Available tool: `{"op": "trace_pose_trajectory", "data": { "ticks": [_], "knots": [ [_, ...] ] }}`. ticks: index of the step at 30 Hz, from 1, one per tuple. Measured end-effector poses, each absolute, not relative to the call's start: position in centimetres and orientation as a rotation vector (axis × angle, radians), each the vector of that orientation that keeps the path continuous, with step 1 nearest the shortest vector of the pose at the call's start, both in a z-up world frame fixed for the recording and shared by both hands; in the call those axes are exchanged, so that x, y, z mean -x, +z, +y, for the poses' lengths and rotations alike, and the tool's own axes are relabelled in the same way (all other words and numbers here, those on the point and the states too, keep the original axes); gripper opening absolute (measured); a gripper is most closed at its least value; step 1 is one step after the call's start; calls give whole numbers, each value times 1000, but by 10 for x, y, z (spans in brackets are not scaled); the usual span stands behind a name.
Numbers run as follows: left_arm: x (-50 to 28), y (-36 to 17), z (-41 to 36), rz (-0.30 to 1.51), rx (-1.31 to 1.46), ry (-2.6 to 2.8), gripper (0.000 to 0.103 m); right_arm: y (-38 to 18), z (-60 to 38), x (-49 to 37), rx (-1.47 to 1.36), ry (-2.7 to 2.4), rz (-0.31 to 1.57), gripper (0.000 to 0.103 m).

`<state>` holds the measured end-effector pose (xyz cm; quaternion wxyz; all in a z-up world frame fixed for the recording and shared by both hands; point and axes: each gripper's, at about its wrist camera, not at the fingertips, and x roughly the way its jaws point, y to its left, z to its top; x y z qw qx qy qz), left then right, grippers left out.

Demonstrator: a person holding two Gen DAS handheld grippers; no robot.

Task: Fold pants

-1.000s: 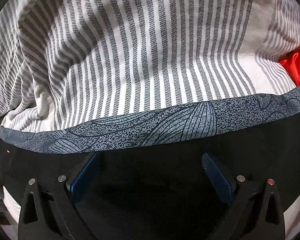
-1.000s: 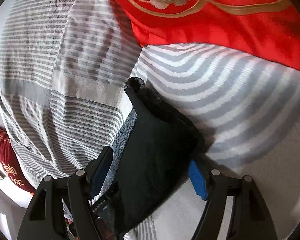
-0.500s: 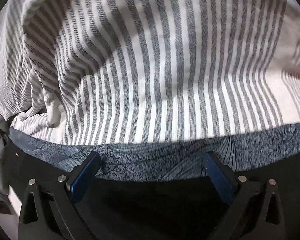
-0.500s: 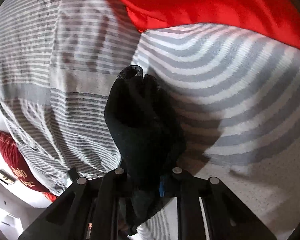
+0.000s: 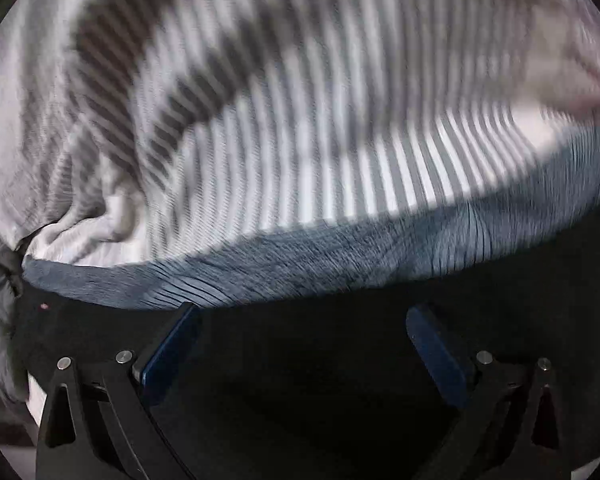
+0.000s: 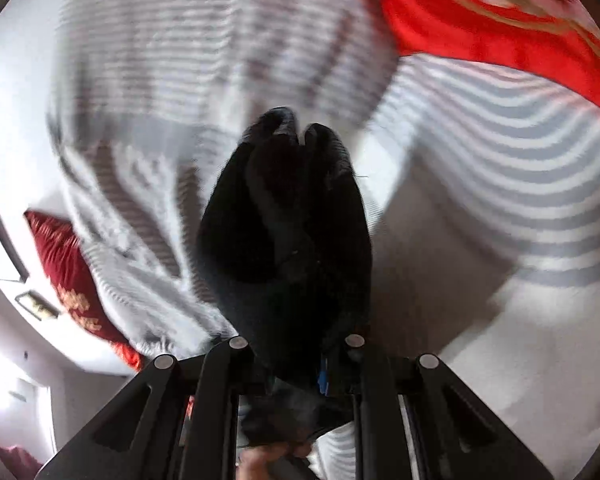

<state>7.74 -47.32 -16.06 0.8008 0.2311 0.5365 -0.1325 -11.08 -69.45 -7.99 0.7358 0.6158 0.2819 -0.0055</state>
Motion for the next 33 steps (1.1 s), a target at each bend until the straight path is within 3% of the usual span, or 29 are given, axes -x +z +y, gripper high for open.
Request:
{"op": "trace_pose_trajectory", "data": {
  "ticks": [10,20,24,26,28,30,33],
  "knots": [
    [-102,-109,-364,1149,-283,-217,103,-31,-581,37,-1070,153,778,16],
    [-121,-118,-219,1192,-237,-29,103,-100,-425,-32,-717,129,1110,17],
    [-124,-130,-182,1234,-211,-1,103,-125,-390,-38,-588,80,1197,27],
    [-123,-134,-169,1251,-196,1,103,-121,-384,-39,-565,81,1199,43],
    [-123,-135,-160,1263,-180,0,103,-112,-371,-46,-537,117,1222,74],
    [-125,-135,-150,1274,-160,-3,103,-99,-356,-49,-471,136,1246,80],
    [-130,-129,-140,1271,-142,-17,103,-74,-347,-43,-460,201,1246,80]
  ]
}}
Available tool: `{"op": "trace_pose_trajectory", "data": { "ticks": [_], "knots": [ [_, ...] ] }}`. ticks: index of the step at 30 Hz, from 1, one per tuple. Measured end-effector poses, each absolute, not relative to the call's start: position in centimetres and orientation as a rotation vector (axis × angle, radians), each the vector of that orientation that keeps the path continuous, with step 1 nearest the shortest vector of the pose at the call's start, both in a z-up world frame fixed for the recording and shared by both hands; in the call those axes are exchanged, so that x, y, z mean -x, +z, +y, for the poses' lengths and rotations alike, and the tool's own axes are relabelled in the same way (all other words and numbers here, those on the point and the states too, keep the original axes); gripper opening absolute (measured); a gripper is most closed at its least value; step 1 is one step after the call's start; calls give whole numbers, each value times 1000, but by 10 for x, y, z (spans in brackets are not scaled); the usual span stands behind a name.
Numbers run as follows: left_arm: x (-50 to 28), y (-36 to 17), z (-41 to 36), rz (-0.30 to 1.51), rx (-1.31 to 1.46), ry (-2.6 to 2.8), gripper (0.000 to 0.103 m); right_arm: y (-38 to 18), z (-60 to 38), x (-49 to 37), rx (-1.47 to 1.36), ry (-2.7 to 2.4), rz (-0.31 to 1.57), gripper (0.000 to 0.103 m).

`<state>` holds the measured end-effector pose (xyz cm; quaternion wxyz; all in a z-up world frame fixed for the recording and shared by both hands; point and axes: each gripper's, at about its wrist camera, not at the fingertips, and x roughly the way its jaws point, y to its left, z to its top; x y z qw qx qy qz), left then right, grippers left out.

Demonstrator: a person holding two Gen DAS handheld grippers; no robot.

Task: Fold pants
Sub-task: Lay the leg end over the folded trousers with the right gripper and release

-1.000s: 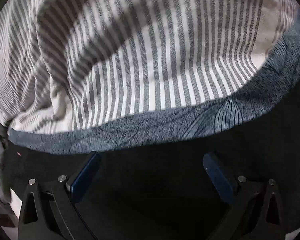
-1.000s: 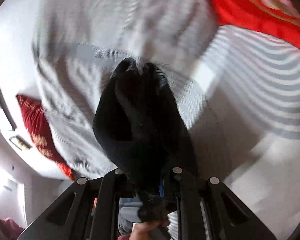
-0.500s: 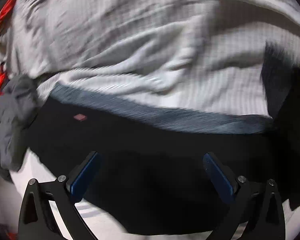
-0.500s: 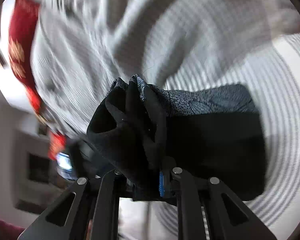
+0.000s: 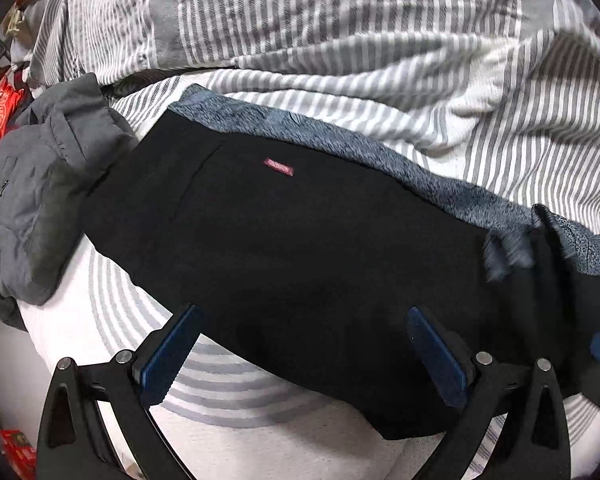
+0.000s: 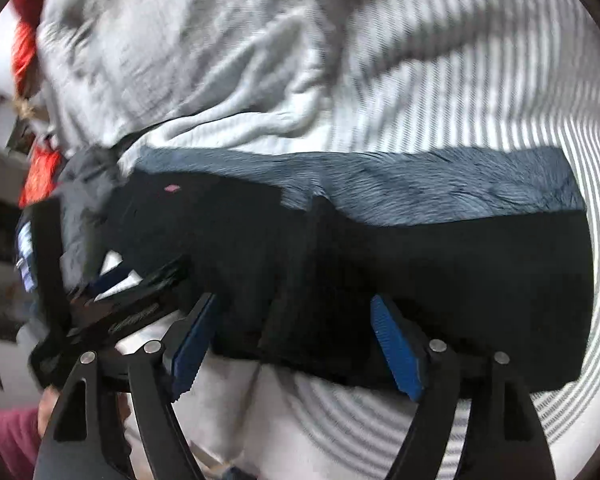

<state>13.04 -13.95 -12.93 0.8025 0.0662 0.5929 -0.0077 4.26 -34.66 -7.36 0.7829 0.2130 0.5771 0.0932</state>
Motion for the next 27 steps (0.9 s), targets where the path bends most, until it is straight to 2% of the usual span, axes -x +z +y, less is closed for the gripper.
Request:
{"op": "trace_pose_trajectory", "data": {
  "ticks": [6,7,8,10,13,15,16,17,18,20,25,26,27],
  "knots": [
    [-134,-103,-160,1255,-129,-145,103,-40,-396,-37,-500,-5,1207,80],
    [-133,-100,-170,1254,-128,-180,103,-42,-412,-39,-515,-66,1222,77],
    [-132,-98,-179,1253,-124,-210,103,-43,-425,-41,-525,-98,1228,72],
    [-128,-98,-203,1261,-104,-282,103,-50,-450,-49,-529,-134,1250,46],
    [-122,-104,-234,1305,-61,-372,103,-63,-474,-61,-501,-133,1304,33],
    [-119,-114,-252,1319,-74,-390,95,-72,-482,-68,-493,-124,1335,33],
    [-118,-122,-261,1348,-85,-387,80,-78,-482,-71,-484,-116,1345,33],
    [-118,-130,-267,1381,-79,-390,73,-86,-483,-74,-464,-98,1362,33],
    [-118,-140,-271,1419,-61,-392,73,-90,-483,-75,-448,-87,1379,33],
    [-112,-157,-276,1458,-34,-390,60,-123,-481,-73,-445,-24,1504,33],
    [-99,-161,-280,1428,-43,-360,60,-113,-485,-82,-472,72,1494,38],
    [-99,-161,-280,1425,-36,-353,59,-107,-484,-88,-470,102,1485,41],
    [-100,-160,-280,1422,-31,-345,59,-98,-477,-102,-433,155,1472,51]
  ]
}}
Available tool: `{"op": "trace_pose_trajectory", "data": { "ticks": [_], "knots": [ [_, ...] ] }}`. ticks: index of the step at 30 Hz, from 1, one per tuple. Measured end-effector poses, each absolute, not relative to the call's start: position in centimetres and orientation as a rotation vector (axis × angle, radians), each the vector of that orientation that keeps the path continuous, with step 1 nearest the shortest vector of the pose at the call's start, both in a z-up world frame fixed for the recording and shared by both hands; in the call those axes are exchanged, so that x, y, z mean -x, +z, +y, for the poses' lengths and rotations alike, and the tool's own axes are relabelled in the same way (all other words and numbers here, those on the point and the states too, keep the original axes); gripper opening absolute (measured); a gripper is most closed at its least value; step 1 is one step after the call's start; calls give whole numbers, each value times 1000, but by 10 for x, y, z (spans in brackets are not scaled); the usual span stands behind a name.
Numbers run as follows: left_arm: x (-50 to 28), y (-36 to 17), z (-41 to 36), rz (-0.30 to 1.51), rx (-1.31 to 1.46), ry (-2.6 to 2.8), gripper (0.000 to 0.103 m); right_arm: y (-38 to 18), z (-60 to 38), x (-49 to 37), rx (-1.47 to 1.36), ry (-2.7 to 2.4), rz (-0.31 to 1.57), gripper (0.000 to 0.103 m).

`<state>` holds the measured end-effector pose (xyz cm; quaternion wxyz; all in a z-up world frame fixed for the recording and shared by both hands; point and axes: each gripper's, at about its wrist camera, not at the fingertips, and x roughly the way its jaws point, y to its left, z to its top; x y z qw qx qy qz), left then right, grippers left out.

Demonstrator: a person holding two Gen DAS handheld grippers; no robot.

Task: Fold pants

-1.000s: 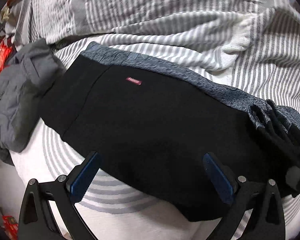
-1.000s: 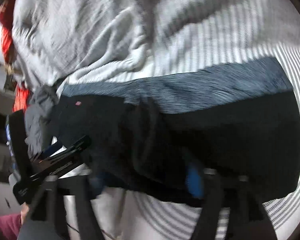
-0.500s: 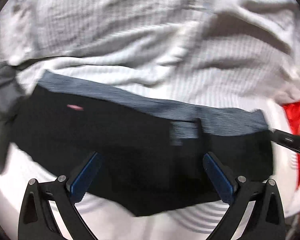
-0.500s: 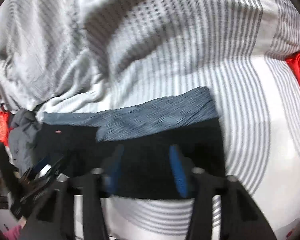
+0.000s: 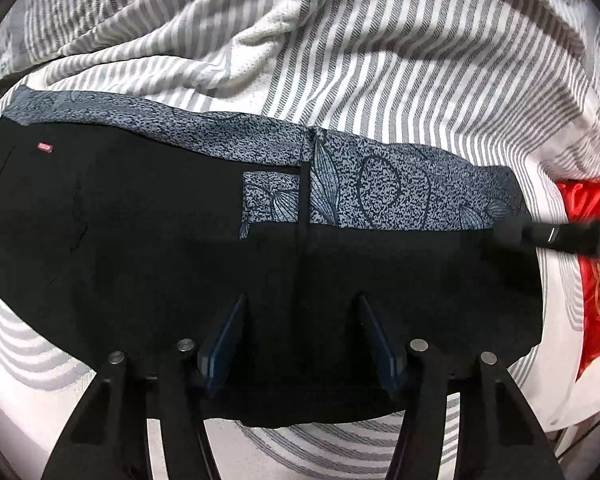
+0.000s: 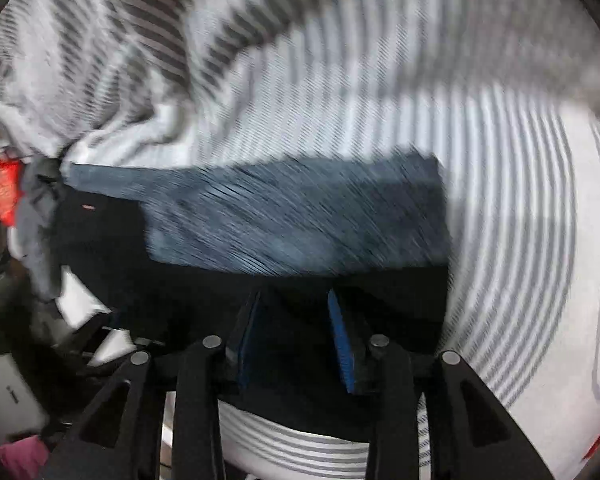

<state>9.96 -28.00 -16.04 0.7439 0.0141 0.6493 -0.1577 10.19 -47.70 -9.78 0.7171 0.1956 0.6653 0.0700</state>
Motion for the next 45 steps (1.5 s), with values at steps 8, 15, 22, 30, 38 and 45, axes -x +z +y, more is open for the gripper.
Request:
{"op": "trace_pose_trajectory", "data": {
  "ticks": [8,15,22,30,38,45],
  "knots": [
    [-87,-153,-275,1379,13,-282,58,-94,-359,-192,-61,530,1556,68],
    [-82,-153,-268,1374,80,-248,58,-162,-269,-194,346,657,1756,63],
    [-83,-146,-263,1365,115,-263,53,-150,-278,-192,330,582,1712,7],
    [-84,-152,-257,1374,93,-277,53,-166,-301,-201,117,504,1735,20],
    [-63,-130,-202,1350,62,-160,73,-84,-333,-146,97,475,1475,67],
    [-58,-144,-146,1404,75,25,73,-79,-322,-67,214,473,1384,67]
  ]
}}
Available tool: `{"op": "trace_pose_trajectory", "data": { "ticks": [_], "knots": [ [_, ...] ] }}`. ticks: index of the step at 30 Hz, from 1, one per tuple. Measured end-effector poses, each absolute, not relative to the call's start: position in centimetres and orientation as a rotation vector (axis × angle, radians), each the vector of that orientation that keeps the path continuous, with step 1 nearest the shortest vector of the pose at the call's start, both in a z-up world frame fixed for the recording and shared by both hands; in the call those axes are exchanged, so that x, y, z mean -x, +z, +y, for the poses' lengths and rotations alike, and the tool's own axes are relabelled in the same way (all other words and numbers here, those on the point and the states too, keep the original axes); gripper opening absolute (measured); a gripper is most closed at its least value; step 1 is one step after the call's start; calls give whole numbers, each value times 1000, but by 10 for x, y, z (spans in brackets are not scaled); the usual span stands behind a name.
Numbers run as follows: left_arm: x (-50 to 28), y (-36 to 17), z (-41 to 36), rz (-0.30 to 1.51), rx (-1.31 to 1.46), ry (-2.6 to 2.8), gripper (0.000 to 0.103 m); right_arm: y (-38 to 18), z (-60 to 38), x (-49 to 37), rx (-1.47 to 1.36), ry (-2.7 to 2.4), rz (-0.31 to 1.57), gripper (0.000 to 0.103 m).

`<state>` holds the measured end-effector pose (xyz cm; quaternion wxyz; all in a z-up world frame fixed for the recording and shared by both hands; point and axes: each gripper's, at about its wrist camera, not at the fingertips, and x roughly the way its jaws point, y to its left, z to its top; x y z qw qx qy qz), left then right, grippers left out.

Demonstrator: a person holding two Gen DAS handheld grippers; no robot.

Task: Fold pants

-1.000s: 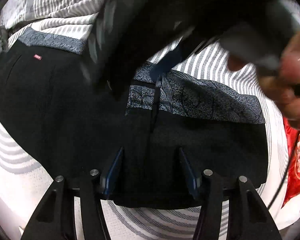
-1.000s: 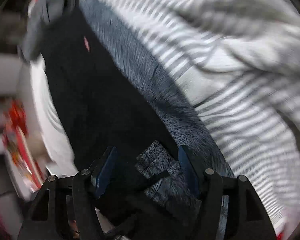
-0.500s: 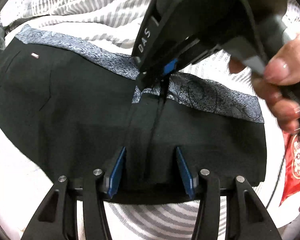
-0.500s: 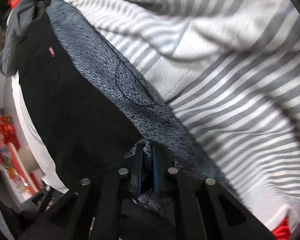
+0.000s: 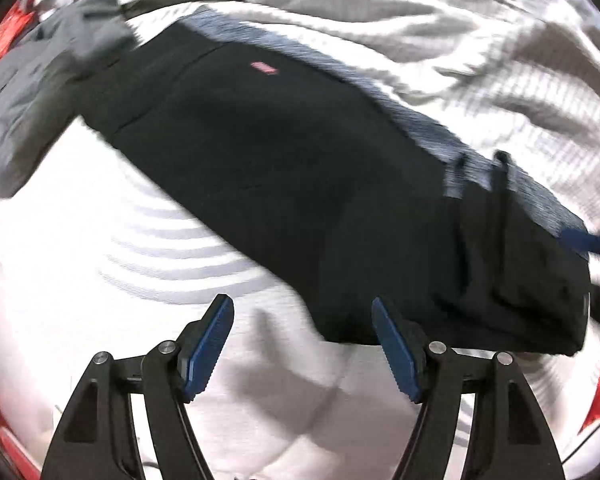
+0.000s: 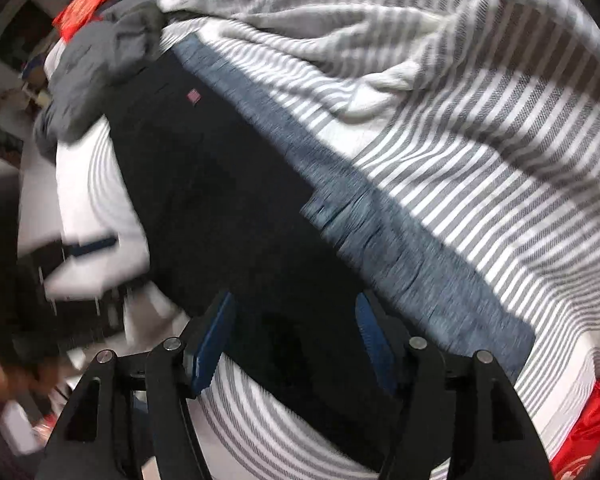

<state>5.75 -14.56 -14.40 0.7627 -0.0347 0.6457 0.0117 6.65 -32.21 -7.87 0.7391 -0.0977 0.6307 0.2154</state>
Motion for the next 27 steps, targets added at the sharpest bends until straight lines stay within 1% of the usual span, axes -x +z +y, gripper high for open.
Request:
{"op": "trace_pose_trajectory", "data": {
  "ticks": [4,12,14,15,17,18,19,24,27],
  "knots": [
    [-53,-147,-134,1402,62,49,73,-83,-308,-61,285,440,1320,67],
    [-54,-146,-147,1415,70,37,73,-102,-297,-42,400,452,1320,65],
    [-53,-148,-150,1424,75,34,73,-110,-298,-46,401,426,1340,59],
    [-53,-149,-151,1428,76,33,73,-115,-302,-51,365,418,1362,51],
    [-56,-148,-152,1428,75,31,73,-115,-309,-60,260,417,1388,31],
    [-56,-145,-152,1422,73,28,73,-109,-312,-64,212,418,1382,17],
    [-57,-143,-151,1415,67,25,73,-100,-313,-66,190,415,1365,13],
    [-58,-141,-151,1420,64,30,73,-75,-330,-70,58,450,1360,13],
    [-54,-136,-149,1412,61,34,73,-77,-326,-57,73,488,1378,13]
  ]
}}
